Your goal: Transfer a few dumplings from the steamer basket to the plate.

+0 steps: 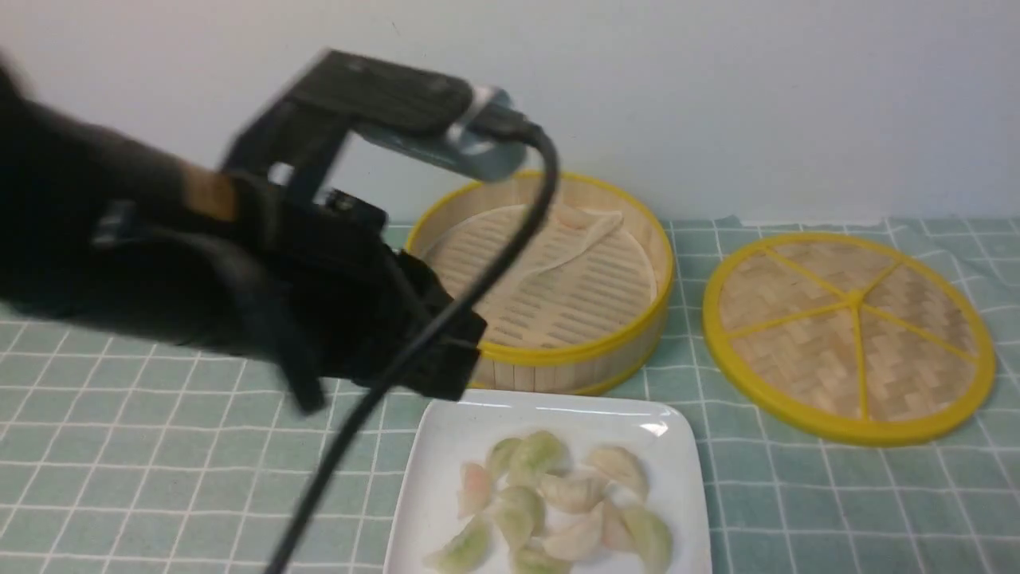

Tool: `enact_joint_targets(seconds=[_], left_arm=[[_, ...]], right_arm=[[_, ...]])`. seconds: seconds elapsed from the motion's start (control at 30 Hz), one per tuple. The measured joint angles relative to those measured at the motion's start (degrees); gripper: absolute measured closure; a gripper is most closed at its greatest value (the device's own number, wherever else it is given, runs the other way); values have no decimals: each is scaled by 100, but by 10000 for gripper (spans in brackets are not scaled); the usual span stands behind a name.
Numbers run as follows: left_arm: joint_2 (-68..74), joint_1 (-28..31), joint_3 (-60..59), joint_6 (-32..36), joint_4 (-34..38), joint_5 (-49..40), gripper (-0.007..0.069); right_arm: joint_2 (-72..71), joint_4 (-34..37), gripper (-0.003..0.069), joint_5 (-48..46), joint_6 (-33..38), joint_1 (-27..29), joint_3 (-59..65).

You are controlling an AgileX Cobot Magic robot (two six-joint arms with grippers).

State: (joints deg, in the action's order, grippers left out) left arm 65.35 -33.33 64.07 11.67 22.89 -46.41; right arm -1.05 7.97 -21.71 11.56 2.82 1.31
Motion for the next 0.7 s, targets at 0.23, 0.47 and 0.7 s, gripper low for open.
enact_joint_targets(seconds=[0.23,0.47,0.7], left_arm=[[-2031,-6,-898,17,-12,341,631],[-3319,-6,-1201,36,-143,699,631],[-3722,-6,-1252,-192,-539,543,631]], right_arm=[[0,0,673,0,0,0,0],[0,0,673,0,0,0,0],[0,0,673,0,0,0,0]])
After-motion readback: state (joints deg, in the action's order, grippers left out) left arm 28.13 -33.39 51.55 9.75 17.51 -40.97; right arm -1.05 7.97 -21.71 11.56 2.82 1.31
